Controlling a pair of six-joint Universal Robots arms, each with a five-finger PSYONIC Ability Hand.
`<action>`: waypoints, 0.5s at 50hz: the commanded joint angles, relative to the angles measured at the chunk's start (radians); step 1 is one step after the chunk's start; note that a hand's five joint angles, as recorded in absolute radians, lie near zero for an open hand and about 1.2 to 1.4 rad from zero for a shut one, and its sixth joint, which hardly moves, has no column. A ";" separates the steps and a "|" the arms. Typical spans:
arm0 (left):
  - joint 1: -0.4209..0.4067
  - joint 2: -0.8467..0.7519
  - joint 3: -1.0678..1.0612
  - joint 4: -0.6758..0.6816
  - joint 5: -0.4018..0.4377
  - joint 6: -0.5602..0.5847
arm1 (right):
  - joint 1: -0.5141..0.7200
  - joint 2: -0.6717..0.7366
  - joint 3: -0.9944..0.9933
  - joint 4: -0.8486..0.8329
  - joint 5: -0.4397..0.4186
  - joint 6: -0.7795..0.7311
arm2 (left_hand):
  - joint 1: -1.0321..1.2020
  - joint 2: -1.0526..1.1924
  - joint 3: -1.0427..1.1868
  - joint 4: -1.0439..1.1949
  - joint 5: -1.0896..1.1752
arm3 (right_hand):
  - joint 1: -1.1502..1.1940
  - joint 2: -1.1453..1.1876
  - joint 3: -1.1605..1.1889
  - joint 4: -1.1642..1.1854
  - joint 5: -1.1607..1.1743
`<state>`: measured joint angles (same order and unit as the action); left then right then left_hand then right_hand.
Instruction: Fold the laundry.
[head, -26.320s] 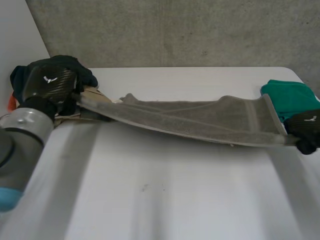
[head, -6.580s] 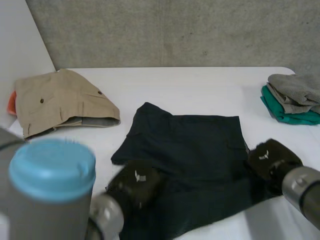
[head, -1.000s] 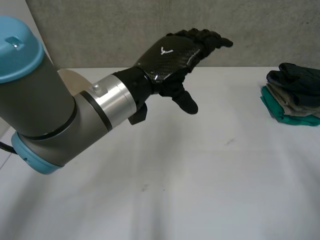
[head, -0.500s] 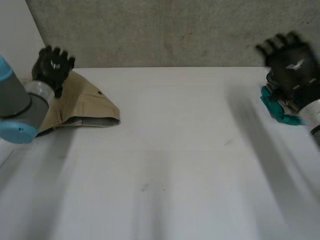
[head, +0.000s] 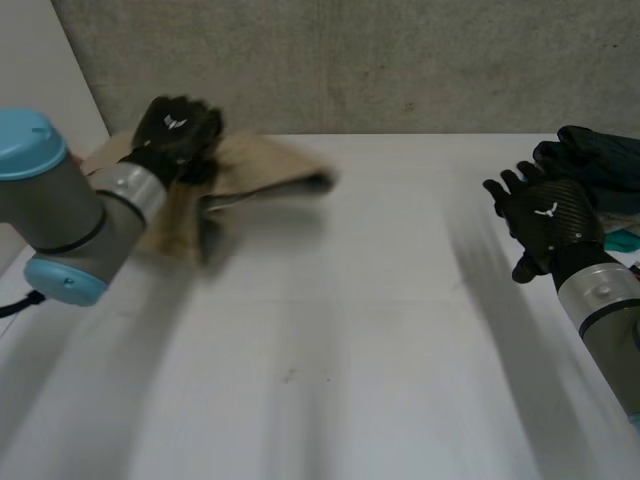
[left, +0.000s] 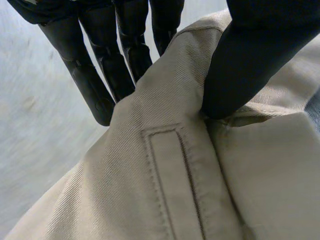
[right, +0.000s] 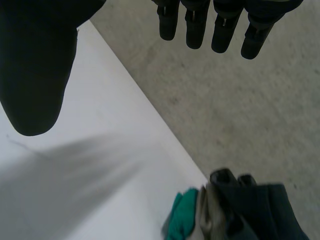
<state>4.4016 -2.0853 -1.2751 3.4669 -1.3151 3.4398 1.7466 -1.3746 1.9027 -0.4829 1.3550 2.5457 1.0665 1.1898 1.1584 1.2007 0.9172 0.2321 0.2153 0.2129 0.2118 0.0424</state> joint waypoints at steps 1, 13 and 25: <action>-0.217 0.039 0.002 0.000 -0.079 -0.356 | 0.016 -0.028 -0.053 0.184 0.081 0.129 | 0.330 0.207 0.238 0.196 0.305 | -0.058 -0.041 -0.038 -0.037 -0.042; -0.468 -0.262 0.141 -0.046 -0.280 -0.352 | 0.005 -0.017 -0.079 0.273 0.070 0.343 | 0.330 0.207 0.238 0.196 0.305 | -0.058 -0.041 -0.038 -0.037 -0.042; -0.459 -0.041 0.024 -0.048 -0.280 -0.300 | -0.009 -0.021 -0.137 0.302 0.102 0.341 | -0.721 -0.844 -0.813 -0.855 -0.746 | -0.058 -0.041 -0.038 -0.037 -0.042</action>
<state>3.9202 -2.2716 -1.1782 3.4161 -1.6048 3.0983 1.7494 -1.3922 1.7987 -0.2029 1.4365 2.8914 0.3896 0.3727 0.3816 0.3691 0.1928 0.2321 0.2153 0.2129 0.2118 0.0428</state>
